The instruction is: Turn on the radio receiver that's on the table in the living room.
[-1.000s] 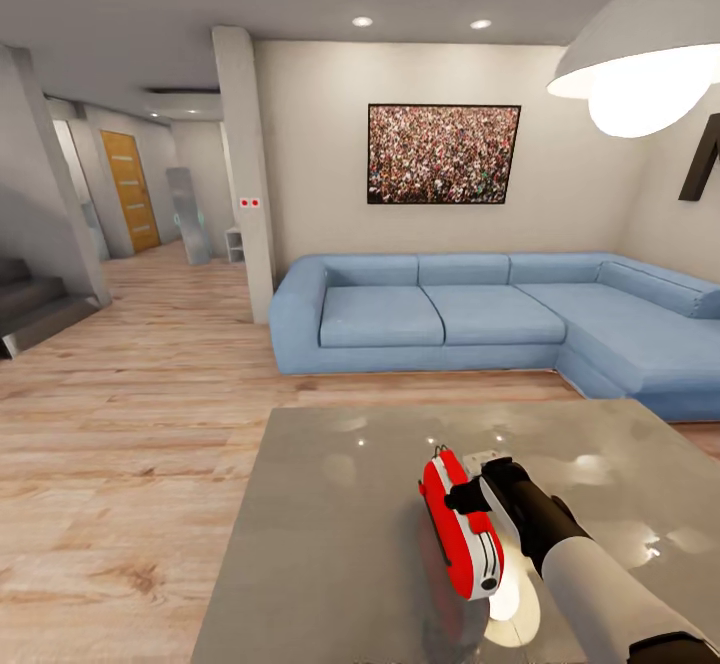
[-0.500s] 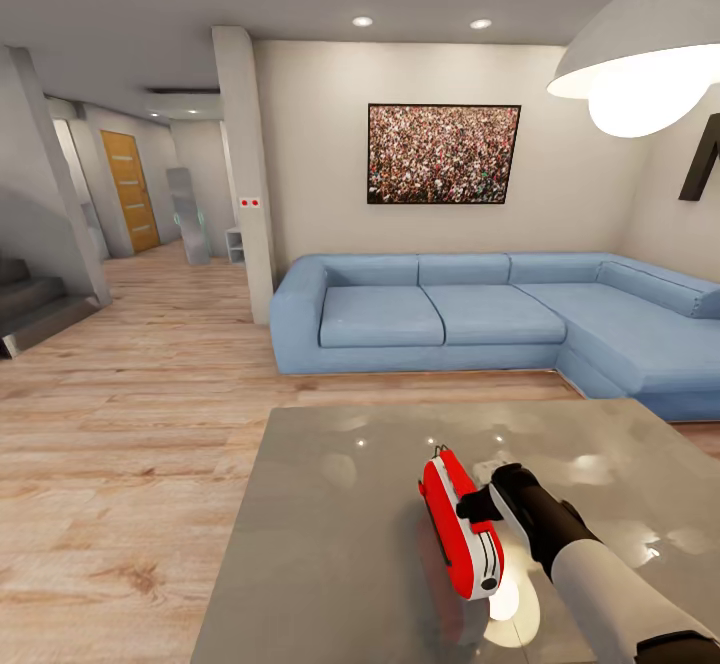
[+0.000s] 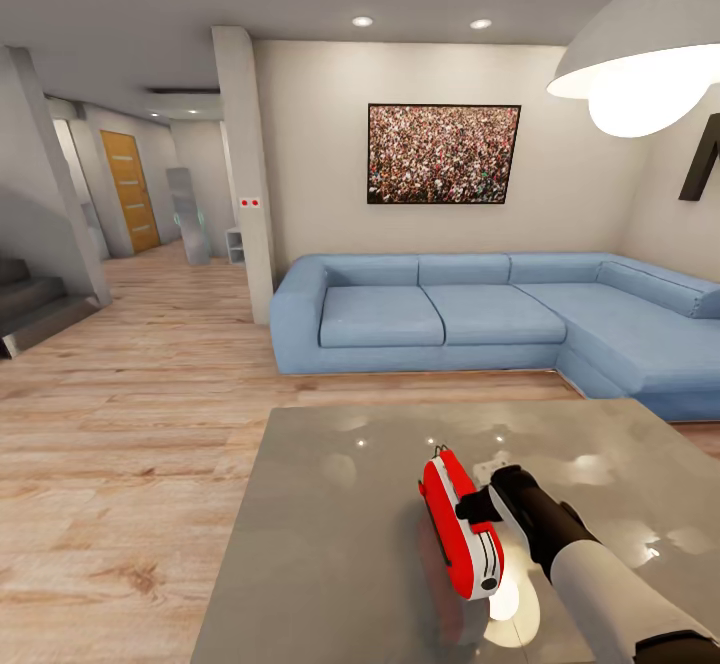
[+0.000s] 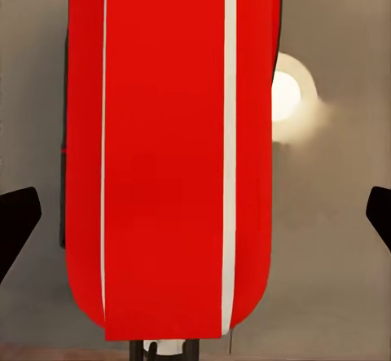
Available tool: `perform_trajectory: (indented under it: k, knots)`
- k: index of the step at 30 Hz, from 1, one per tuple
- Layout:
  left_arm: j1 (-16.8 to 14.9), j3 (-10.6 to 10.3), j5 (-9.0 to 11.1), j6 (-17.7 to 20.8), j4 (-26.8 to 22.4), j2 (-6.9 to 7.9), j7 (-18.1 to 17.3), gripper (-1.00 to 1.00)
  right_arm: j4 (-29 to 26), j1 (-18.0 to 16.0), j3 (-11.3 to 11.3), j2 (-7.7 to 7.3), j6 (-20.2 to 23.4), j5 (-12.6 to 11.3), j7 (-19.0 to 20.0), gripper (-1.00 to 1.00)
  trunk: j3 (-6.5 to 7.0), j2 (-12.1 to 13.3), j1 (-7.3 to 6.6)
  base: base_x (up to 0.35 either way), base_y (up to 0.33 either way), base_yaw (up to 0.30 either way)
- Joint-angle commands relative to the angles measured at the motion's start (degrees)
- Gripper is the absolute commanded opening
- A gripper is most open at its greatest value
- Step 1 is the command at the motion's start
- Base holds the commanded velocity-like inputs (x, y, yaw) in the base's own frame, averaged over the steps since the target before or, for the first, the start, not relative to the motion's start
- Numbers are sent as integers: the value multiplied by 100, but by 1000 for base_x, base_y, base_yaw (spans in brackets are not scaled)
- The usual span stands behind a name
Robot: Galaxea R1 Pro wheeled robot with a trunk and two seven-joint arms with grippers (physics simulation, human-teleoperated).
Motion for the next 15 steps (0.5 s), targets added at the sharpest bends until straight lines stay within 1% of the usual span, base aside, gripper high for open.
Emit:
perform_trajectory:
  k: [1,15]
  knots:
    - [-1,0,0,0,0,-1,0,100,15,1,1,3,-27,1,-1,100,0,0,0,0,0,0]
    - [1,0,0,0,0,-12,0,100,58,1,10,11,-73,4,0,100,0,0,0,0,0,0]
